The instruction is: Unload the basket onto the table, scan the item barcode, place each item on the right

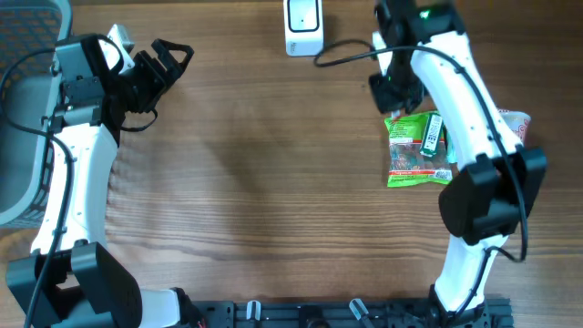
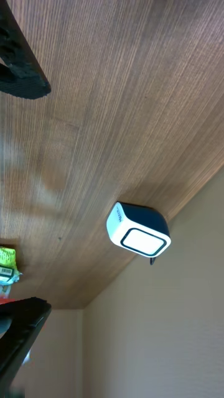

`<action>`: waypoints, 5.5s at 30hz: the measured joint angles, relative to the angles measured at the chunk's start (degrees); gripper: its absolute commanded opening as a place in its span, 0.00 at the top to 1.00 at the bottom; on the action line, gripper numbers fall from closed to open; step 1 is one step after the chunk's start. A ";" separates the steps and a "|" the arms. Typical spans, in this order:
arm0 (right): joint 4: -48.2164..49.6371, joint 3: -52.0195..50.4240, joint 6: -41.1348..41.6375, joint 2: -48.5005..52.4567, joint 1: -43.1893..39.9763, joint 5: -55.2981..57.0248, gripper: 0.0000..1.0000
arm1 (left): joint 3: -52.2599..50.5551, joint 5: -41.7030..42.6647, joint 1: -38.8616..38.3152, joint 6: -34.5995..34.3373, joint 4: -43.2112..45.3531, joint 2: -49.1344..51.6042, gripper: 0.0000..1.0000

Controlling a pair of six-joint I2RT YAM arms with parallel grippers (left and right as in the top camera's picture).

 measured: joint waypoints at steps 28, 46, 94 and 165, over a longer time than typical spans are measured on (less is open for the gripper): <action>18.25 -14.03 0.76 -10.86 -1.01 -4.35 0.00 | 0.00 0.00 0.00 0.00 0.00 0.00 0.00; 34.10 -13.90 0.76 -11.19 -1.01 -4.37 0.00 | 0.00 0.00 0.00 0.00 0.00 0.00 0.00; 29.20 -22.75 0.74 -81.31 -1.31 -2.67 0.00 | 0.00 0.00 0.00 0.00 0.00 0.00 0.00; 81.35 -109.31 9.31 -117.90 -14.47 -6.93 0.00 | 0.00 -0.17 0.00 0.00 0.00 0.02 0.00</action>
